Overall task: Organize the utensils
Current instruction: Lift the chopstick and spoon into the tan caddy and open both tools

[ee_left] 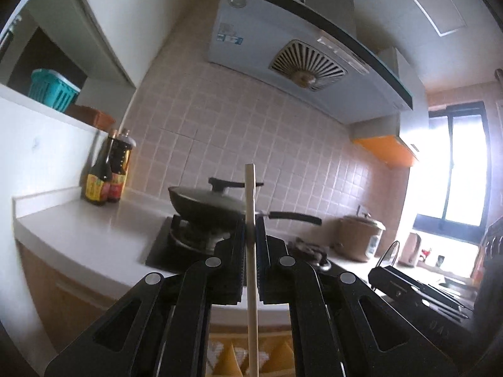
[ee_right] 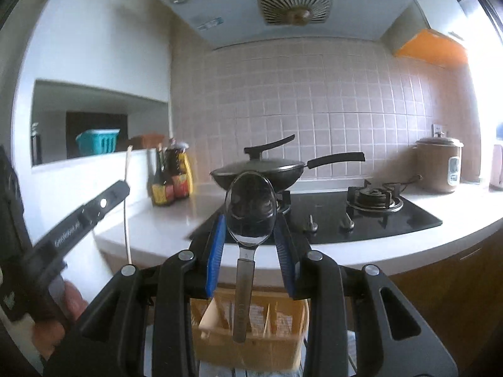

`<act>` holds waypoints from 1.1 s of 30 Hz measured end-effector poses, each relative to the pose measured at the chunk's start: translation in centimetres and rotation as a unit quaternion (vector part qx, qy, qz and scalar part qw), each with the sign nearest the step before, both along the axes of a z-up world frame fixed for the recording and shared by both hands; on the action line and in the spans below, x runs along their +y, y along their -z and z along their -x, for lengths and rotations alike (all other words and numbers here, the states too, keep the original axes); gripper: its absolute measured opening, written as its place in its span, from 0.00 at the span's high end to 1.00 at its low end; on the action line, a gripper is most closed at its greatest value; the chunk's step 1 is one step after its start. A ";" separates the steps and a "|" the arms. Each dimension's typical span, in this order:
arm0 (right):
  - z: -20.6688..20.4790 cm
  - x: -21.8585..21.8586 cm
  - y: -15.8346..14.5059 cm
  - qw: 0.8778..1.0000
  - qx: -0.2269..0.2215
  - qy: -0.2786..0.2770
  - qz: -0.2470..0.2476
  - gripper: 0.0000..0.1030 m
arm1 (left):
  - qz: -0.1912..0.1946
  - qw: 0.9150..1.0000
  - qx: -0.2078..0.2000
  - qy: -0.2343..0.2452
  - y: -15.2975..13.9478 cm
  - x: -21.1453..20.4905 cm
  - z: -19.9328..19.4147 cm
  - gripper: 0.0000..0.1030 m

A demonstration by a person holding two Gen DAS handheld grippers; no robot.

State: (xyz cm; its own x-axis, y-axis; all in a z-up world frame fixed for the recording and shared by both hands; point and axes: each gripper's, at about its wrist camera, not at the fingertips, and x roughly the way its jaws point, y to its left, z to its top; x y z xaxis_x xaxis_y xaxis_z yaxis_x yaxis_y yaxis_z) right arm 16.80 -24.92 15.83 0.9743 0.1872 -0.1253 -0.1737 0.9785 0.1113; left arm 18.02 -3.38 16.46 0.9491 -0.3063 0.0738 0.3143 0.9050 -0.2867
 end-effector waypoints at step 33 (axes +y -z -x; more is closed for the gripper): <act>-3.4 0.3 7.9 0.992 0.125 -0.023 0.018 0.71 | -0.059 0.996 0.059 -0.017 6.8 2.4 -0.8 0.58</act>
State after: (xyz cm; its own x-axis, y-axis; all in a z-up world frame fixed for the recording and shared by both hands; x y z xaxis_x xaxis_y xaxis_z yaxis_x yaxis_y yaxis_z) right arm 20.18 -24.62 7.95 0.9024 0.2214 -0.3696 -0.1890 0.9743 0.1222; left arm 18.84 -0.99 9.66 0.9591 -0.2733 -0.0744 0.2528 0.9443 -0.2106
